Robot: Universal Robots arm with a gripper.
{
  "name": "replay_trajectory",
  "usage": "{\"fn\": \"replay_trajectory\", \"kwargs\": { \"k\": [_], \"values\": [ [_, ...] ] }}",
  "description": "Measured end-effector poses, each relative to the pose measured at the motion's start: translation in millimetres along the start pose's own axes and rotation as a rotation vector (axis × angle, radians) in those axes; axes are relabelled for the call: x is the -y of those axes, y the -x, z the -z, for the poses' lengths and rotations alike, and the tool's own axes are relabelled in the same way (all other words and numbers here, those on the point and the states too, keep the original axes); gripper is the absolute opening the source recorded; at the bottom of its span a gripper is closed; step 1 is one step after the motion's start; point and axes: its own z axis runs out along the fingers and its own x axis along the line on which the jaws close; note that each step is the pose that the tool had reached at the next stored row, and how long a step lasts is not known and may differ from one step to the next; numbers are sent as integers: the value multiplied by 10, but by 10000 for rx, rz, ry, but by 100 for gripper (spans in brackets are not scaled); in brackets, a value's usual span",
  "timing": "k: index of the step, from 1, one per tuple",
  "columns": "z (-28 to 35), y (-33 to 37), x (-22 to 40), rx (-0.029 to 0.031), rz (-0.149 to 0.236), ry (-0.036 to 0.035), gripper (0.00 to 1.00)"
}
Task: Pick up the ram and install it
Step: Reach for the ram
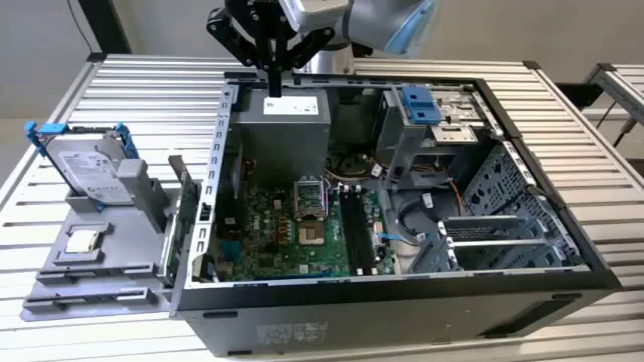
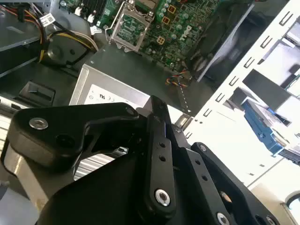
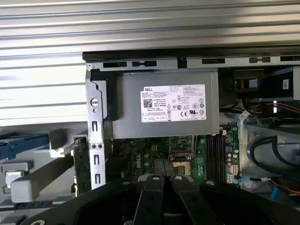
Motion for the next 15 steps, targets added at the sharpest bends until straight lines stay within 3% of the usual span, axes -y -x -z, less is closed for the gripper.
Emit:
{"fn": "replay_trajectory", "kwargs": {
  "k": [15],
  "values": [
    [14,-26,1,-1,9,0,0]
  ]
}}
